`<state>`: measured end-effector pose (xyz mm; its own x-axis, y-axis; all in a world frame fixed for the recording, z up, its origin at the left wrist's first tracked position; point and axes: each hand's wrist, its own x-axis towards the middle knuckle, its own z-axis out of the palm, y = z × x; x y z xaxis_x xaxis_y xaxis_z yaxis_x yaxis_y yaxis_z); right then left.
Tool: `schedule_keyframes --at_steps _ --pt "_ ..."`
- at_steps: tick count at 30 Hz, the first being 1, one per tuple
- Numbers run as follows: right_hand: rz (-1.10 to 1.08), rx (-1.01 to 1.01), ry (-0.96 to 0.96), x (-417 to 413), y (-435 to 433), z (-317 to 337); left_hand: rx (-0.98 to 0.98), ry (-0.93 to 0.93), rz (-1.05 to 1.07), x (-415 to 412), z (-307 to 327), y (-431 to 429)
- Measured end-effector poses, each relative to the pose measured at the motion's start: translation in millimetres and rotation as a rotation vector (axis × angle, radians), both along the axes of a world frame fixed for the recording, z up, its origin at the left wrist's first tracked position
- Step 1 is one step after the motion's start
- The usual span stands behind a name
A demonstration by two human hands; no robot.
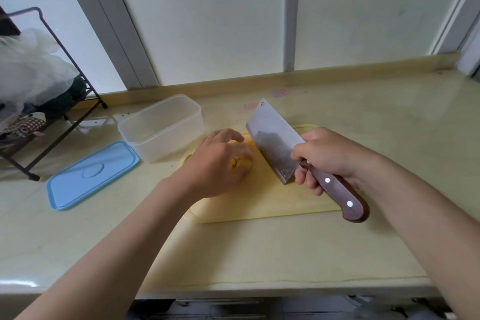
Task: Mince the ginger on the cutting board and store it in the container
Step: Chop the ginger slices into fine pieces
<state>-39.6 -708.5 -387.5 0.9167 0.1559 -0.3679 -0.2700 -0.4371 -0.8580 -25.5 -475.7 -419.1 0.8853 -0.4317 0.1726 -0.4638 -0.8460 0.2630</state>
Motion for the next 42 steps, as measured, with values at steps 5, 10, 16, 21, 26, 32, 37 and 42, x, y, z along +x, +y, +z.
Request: schedule_keyframes --at_steps 5,10,16,21,26,32,37,42 --pt "-0.024 0.004 -0.006 -6 -21 3 -0.177 0.002 -0.015 -4 11 -16" --pt "-0.096 -0.013 -0.014 -13 -52 6 -0.363 0.073 0.009 -1 8 -67" --pt "-0.153 -0.09 -0.015 -28 -84 7 -0.354 0.126 0.064 9 -5 -107" --pt "-0.151 -0.099 -0.015 -31 -90 7 -0.311 0.106 0.029 12 -4 -109" --pt "-0.122 -0.101 -0.032 -28 -81 7 -0.11 -0.158 -0.16 13 -10 -95" --pt "-0.091 -0.125 -0.049 -27 -75 6 -0.2 -0.047 -0.164 9 -11 -85" --pt "-0.103 -0.141 -0.051 -26 -74 7 -0.179 0.052 -0.123 13 -10 -90" --pt "-0.117 -0.129 -0.037 -28 -75 7 -0.229 0.052 -0.108 14 -11 -96"
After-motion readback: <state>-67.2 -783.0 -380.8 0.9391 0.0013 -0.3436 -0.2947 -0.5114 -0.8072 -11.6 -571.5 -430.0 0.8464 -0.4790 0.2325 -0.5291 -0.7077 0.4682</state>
